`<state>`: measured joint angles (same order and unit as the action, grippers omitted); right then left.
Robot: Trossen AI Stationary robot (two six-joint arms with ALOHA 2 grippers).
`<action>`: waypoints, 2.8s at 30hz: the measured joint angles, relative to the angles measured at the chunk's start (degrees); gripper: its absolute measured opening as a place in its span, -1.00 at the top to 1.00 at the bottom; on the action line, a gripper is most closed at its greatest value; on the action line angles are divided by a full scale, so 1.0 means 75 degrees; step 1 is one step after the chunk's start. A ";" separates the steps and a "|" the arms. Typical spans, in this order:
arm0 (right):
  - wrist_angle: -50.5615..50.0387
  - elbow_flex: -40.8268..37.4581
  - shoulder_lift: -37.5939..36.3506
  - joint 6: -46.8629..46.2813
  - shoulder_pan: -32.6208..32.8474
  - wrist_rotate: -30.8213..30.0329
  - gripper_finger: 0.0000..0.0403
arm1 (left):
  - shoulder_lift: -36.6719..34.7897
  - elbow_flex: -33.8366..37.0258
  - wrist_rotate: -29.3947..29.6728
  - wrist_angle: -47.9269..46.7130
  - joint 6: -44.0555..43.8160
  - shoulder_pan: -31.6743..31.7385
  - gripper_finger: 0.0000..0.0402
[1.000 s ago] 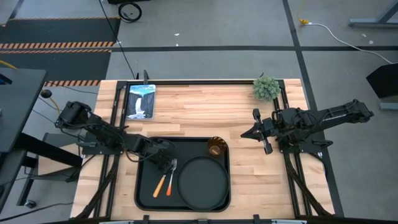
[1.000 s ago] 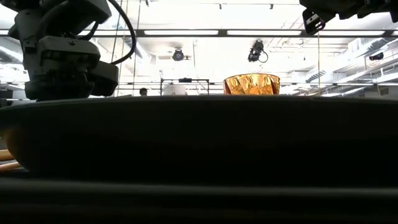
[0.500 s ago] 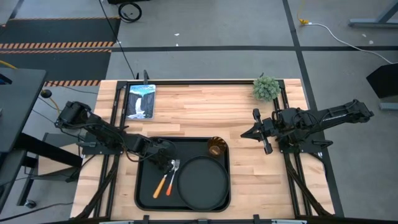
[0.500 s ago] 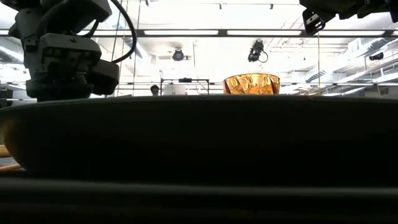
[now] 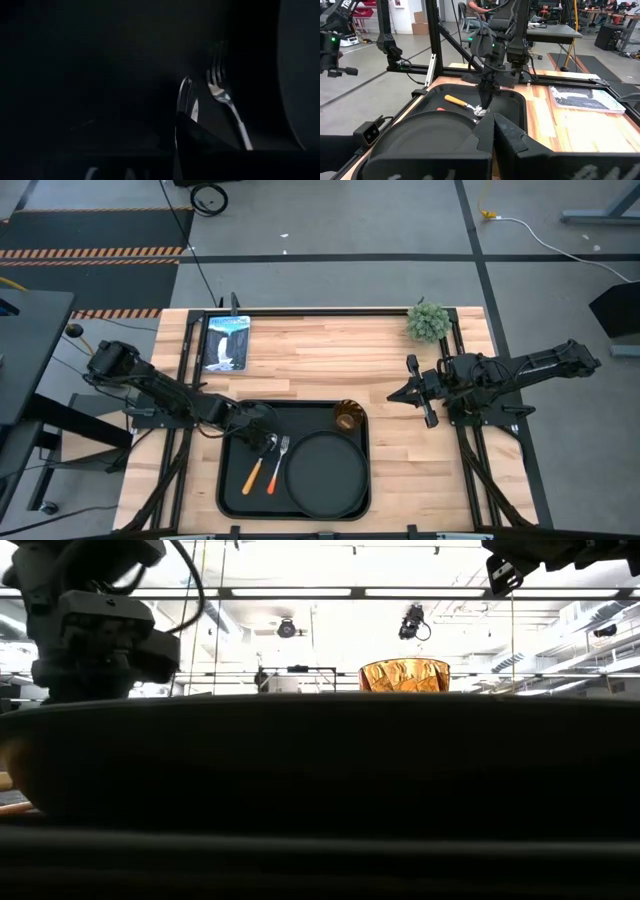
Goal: Pick and place plate/cup/fork/spoon on tray
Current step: Adjust the silverwares on the black tray
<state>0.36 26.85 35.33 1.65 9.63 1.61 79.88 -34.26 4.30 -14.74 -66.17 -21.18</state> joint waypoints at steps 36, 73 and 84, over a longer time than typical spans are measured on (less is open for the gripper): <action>0.0023 0.0000 0.0000 -0.0012 0.0000 0.0012 0.95 | -0.0671 -0.0386 0.1723 -0.2622 -0.3487 -0.1826 0.64; 0.0058 0.0000 0.0002 0.0000 0.0000 0.0143 0.95 | 0.1242 -0.1141 0.0125 0.0292 0.1604 0.0616 0.23; 0.0063 0.0000 0.0003 -0.0003 0.0000 0.0143 0.95 | 0.1567 -0.1128 -0.0077 0.0663 0.1716 0.0607 0.25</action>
<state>0.83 26.85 35.35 1.63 9.63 2.68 91.64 -42.72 3.73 -9.76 -53.30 -16.62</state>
